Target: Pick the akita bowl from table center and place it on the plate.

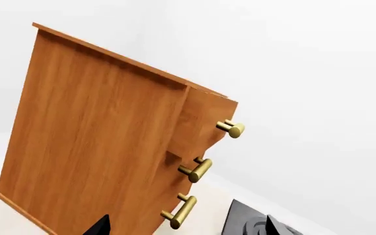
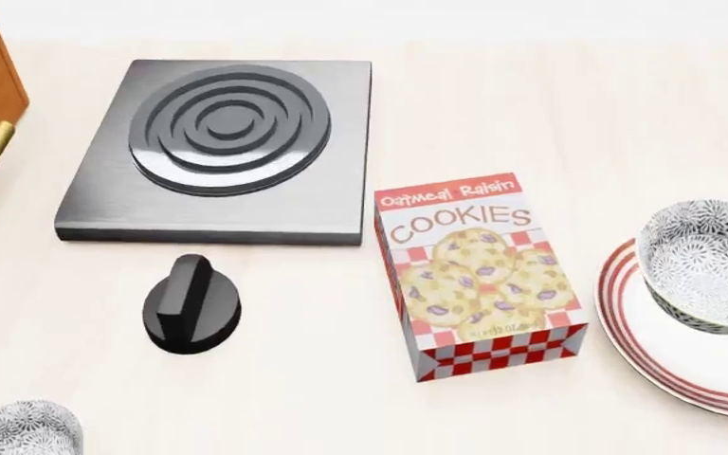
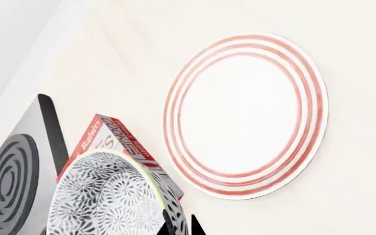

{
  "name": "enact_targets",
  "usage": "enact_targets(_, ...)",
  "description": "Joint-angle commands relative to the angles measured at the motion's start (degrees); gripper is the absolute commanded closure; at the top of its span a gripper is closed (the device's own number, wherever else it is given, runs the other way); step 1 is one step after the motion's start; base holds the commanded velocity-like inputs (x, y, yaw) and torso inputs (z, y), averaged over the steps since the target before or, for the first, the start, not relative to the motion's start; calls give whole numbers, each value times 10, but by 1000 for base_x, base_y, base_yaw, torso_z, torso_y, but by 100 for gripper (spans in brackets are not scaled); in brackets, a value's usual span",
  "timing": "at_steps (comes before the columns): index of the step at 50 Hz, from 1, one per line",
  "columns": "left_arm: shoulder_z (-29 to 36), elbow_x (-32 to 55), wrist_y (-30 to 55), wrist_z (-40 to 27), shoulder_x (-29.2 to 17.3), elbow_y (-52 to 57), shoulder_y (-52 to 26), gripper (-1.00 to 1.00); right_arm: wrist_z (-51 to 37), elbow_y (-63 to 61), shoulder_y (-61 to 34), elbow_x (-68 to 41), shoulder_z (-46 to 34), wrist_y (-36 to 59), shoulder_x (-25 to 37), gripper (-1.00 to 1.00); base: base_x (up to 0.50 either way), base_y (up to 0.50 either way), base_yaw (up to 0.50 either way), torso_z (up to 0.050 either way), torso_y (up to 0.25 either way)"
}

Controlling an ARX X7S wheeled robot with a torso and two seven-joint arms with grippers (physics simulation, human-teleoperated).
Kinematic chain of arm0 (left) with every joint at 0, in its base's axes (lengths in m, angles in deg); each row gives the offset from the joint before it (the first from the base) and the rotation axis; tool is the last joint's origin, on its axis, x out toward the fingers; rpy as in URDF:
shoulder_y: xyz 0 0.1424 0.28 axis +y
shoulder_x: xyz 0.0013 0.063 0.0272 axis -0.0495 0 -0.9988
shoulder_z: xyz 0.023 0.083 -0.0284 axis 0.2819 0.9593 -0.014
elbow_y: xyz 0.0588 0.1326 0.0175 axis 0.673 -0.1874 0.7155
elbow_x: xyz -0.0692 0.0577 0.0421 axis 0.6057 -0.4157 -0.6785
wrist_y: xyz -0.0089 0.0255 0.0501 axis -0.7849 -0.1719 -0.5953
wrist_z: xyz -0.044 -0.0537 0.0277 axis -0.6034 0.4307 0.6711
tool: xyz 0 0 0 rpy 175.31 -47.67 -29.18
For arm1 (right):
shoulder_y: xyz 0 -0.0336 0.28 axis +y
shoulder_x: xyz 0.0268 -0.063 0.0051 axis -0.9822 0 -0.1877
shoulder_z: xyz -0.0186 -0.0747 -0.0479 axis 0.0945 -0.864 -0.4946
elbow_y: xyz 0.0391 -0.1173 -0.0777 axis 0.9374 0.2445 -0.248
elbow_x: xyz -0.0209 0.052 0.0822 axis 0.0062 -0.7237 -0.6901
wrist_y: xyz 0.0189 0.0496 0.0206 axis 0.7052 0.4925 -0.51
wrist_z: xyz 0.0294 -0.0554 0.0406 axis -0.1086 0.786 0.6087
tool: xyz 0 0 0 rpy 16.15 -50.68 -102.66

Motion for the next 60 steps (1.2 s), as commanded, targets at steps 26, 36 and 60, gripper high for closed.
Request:
enact_targets(26,-7,33,-5,-4,-3,-6,-1,-100,84,85,-96,66,-42,-27,21,100,0,0,0,0,-53)
enact_targets(36,-15,30,-18,5,-3,-5,11,-100,151,149,-123,125,-67,-53,34,100,0,0,0,0,-113)
enact_targets(60,-12,24,-28,0,-4,0,12,-100,160,150,-133,128,-77,-51,32,100,0,0,0,1,-145)
